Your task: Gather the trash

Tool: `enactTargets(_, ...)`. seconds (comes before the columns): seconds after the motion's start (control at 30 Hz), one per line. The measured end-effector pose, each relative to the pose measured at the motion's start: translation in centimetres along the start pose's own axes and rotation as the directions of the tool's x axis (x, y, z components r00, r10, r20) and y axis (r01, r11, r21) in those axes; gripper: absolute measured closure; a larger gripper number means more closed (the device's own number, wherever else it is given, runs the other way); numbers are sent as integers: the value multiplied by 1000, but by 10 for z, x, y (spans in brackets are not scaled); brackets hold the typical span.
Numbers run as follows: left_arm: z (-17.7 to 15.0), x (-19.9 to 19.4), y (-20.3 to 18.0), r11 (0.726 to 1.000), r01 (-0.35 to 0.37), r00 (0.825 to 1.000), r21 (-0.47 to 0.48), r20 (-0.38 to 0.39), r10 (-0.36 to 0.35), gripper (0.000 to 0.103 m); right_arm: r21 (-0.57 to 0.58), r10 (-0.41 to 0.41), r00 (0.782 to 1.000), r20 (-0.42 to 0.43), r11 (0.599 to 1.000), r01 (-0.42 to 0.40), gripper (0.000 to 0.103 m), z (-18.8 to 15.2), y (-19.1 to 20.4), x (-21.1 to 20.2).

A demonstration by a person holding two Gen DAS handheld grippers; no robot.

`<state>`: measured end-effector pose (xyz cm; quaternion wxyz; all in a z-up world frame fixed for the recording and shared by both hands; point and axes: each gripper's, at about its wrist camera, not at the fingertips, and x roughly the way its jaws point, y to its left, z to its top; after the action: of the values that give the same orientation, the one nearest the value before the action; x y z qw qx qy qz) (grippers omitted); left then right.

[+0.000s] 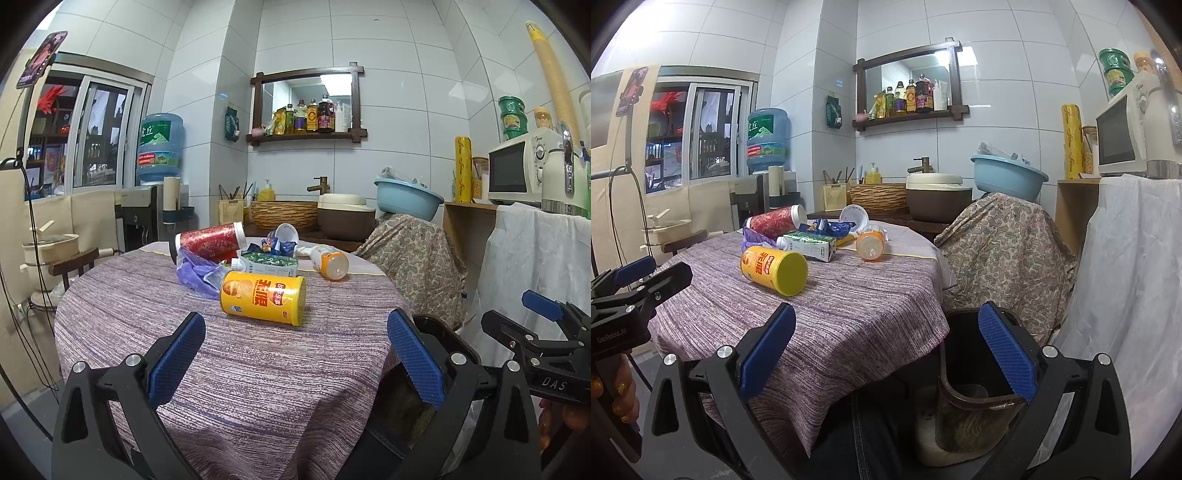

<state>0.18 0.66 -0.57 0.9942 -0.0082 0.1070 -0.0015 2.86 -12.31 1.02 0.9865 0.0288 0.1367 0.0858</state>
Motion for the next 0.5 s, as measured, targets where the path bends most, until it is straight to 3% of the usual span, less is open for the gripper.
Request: enactTargets(0.5, -4, 4, 3, 1000, -5, 1000, -3, -21, 5, 5, 5, 4, 1000, -11, 1000, -3, 5, -1, 3, 4)
